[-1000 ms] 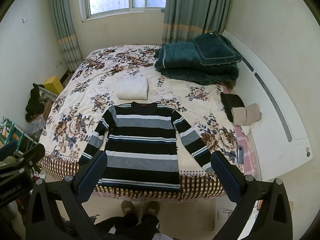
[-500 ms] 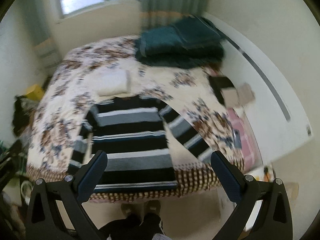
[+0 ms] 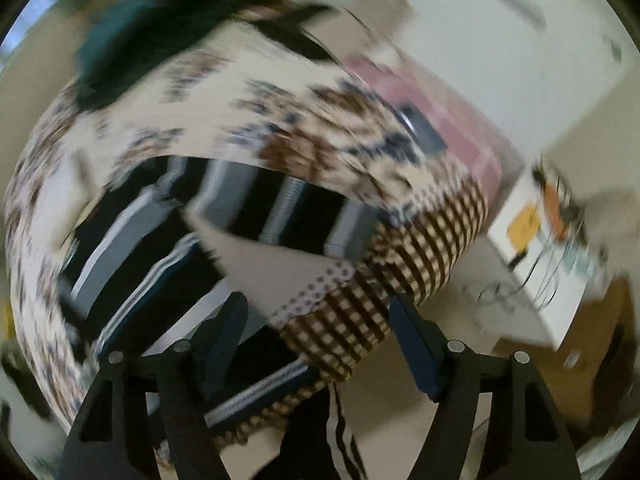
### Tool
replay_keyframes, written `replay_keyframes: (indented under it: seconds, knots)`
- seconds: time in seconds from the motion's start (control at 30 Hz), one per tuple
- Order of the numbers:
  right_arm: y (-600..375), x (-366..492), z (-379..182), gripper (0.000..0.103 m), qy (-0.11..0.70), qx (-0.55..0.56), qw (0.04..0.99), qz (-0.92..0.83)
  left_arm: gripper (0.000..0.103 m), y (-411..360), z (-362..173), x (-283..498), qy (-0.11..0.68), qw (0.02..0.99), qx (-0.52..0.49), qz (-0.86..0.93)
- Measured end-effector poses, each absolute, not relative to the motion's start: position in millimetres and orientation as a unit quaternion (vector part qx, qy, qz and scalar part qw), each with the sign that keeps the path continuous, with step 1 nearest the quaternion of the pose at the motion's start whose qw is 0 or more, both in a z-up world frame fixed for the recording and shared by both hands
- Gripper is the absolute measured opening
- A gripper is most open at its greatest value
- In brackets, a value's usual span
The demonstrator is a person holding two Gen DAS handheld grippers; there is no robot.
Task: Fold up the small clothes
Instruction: 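Grasp one sweater sleeve cuff with the right gripper and lift it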
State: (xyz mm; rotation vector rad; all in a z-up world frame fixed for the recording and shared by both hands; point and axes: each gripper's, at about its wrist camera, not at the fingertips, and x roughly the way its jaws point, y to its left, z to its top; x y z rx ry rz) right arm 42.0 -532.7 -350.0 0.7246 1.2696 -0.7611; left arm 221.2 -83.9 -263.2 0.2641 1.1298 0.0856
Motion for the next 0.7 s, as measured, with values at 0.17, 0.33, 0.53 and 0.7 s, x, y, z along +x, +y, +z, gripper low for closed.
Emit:
replay_keyframes:
  seconds: [0.17,0.33,0.53,0.7]
  knots:
    - [-622.7,45.5,-491.9,0.076,0.594,0.4,0.596,-0.362,0.103,-105.2,-336.6,259.1,0.579,0.803,0.127,0.062]
    - [-669.3,48.1,-627.9,0.076,0.594,0.509,0.526,-0.335,0.103,-126.2,-420.5,285.8,0.608,0.778,0.146,0.064]
    - [-669.6,59.8,-647.1,0.011,0.582,0.5,0.554,-0.322,0.103,-143.5,-492.9,304.4,0.621,0.766,0.156,0.06]
    - [-690.9,72.2,-600.2,0.007,0.559,0.45,0.615,-0.327,0.103,-165.4,-519.4,313.5,0.62,0.769,0.155,0.035]
